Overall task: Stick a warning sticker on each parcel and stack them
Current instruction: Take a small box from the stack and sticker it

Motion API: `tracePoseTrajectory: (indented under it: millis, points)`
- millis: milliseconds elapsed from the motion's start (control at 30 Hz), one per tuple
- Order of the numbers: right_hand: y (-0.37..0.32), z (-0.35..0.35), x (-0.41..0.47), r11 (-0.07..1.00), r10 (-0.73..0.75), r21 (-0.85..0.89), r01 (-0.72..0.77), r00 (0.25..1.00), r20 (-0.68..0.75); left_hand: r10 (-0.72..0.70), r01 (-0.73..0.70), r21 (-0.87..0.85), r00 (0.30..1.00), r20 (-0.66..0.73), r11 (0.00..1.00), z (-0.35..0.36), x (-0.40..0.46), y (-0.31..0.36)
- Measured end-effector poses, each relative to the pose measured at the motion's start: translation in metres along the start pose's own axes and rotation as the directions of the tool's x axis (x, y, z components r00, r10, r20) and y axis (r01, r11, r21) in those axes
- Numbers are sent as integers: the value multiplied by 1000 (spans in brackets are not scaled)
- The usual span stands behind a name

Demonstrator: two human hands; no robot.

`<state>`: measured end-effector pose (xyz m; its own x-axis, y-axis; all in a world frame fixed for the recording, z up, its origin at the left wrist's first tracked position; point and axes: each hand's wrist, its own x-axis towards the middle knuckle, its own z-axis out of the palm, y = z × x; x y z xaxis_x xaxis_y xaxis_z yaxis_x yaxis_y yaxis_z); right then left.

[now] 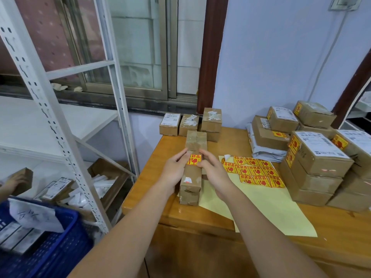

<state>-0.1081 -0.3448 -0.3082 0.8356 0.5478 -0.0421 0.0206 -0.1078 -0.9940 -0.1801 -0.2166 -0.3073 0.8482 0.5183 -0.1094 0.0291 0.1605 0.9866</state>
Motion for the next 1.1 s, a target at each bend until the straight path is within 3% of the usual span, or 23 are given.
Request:
tracePoseTrajectory:
  millis: [333, 567, 1100]
  points:
    - [-4, 2, 8, 999, 43, 19, -41, 995, -94, 64, -62, 88, 998, -19, 994, 0, 3, -5]
    - [-9, 12, 28, 979, -29, -206, -13, 980, -198, 130, -126, 150, 991, -15, 981, 0, 3, -4]
    - [-3, 3, 32, 963, -136, -254, 89, 975, -174, 111, -105, 96, 992, -56, 990, 4, 1, -7]
